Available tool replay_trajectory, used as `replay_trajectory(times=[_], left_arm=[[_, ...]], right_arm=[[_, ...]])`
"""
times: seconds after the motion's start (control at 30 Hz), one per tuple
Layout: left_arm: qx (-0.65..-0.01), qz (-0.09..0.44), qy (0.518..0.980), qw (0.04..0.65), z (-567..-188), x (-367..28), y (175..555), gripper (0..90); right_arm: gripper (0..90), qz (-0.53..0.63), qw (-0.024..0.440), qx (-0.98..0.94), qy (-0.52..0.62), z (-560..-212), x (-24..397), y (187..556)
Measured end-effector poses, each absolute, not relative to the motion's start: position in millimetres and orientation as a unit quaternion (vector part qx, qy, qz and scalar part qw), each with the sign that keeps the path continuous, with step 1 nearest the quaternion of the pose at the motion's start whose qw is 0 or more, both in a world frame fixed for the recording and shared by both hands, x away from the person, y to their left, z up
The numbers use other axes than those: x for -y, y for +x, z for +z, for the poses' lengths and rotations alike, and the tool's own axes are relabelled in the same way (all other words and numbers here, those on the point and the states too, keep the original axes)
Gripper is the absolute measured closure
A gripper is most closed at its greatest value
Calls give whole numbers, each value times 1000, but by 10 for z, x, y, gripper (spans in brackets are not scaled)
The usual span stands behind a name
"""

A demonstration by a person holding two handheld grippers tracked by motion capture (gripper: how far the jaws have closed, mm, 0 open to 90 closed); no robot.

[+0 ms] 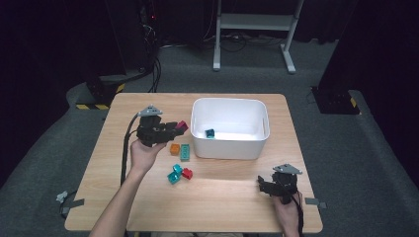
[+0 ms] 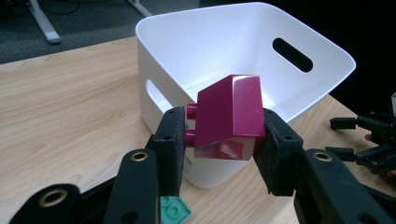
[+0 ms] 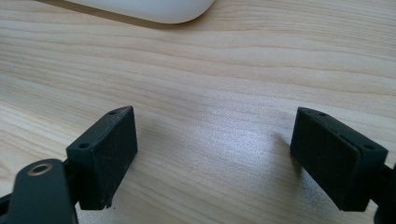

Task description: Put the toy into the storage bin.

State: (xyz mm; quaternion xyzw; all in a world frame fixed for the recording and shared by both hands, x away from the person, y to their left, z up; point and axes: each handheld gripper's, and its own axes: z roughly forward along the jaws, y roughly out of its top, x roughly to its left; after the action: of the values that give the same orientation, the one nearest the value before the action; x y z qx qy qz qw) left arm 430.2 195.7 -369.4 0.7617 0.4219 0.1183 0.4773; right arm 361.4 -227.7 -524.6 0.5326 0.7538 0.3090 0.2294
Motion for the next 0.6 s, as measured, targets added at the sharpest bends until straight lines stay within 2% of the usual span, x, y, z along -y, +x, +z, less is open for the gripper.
replay_trajectory(times=[0.6], left_arm=[[-402, 108, 772, 479, -3593, -1622, 4490, 564]], right_arm=[[149, 309, 229, -755, 531, -5246, 2276, 3613]])
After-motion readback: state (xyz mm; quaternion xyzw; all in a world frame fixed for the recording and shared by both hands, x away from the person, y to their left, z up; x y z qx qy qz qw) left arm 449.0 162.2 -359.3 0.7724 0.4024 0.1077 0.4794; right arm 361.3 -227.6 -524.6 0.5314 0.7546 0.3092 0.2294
